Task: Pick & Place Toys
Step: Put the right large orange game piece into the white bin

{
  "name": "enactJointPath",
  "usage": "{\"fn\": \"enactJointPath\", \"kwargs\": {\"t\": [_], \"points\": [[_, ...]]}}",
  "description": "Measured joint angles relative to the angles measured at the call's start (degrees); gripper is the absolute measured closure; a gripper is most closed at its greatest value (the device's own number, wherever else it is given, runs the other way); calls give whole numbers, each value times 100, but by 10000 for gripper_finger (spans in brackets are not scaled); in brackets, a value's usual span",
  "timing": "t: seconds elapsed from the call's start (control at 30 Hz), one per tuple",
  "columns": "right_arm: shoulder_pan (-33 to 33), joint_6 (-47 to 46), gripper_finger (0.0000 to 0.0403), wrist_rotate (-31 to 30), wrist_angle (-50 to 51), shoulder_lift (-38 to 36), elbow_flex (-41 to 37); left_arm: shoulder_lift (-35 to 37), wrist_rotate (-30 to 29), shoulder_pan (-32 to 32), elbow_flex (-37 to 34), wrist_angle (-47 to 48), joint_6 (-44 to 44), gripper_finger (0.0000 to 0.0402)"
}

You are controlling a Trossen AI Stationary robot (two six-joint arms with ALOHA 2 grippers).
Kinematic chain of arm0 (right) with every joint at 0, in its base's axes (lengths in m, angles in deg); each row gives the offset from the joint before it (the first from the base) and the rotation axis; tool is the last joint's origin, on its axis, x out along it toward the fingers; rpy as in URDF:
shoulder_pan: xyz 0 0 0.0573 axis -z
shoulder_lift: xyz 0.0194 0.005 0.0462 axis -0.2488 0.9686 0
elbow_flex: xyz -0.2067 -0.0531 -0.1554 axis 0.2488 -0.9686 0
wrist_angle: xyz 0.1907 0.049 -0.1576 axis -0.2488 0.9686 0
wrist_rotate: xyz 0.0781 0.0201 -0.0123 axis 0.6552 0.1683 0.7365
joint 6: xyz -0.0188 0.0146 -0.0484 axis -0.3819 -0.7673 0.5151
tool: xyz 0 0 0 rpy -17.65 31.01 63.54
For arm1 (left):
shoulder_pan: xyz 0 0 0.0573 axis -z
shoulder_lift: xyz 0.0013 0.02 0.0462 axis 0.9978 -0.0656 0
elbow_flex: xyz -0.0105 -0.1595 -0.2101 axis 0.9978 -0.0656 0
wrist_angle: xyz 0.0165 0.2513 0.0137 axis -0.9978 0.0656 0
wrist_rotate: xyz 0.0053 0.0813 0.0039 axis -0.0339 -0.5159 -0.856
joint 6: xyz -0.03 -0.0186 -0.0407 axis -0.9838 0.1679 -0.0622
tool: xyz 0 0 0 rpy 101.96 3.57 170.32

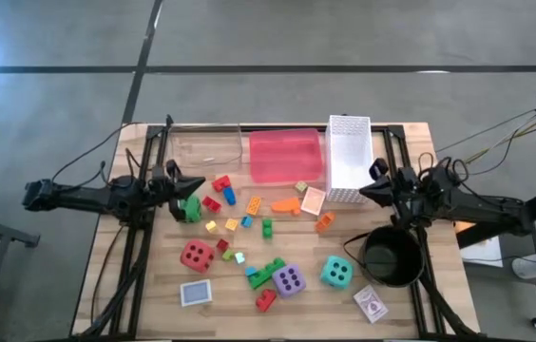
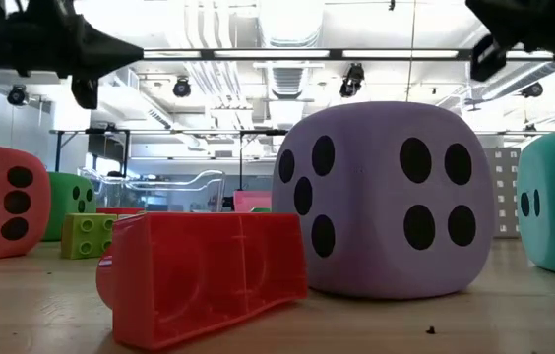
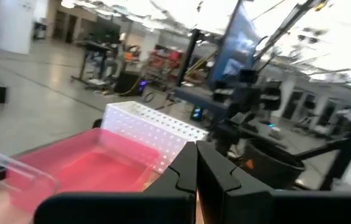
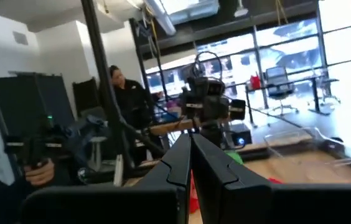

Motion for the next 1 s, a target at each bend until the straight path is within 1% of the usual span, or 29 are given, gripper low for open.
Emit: {"fn": "enactJointPath", "kwargs": {"t": [0.07, 0.17, 0.33, 0.4, 0.5, 0.63, 0.8, 0.9, 1.0], "points": [[0, 60, 392, -13, 241, 435, 257, -251, -166, -18, 189, 361, 2, 397], [0, 85, 392, -14, 683, 1165, 609, -581, -226, -72, 442, 826, -2, 397], [0, 405, 392, -4, 1067, 2335, 1241, -979, -227, -78, 682, 1086, -1, 397], [0, 321, 392, 112, 1301, 2734, 1569, -1019, -226, -78, 724, 1086, -2, 397], [-5, 343, 392, 462, 1634, 3243, 2049, -1011, -226, -79, 733, 1215, -5, 397], [0, 311, 392, 610, 1984, 3769, 2566, -1008, -226, -78, 705, 1214, -50, 397], [0, 330, 392, 594, 2674, 4202, 3176, -1004, -226, -79, 704, 1211, -198, 397], [-1, 92, 392, 432, 2959, 4373, 3429, -1004, -226, -79, 700, 1211, -197, 397], [-16, -68, 392, 557, 3290, 4565, 3582, -1004, -226, -79, 700, 1211, -197, 397]]}}
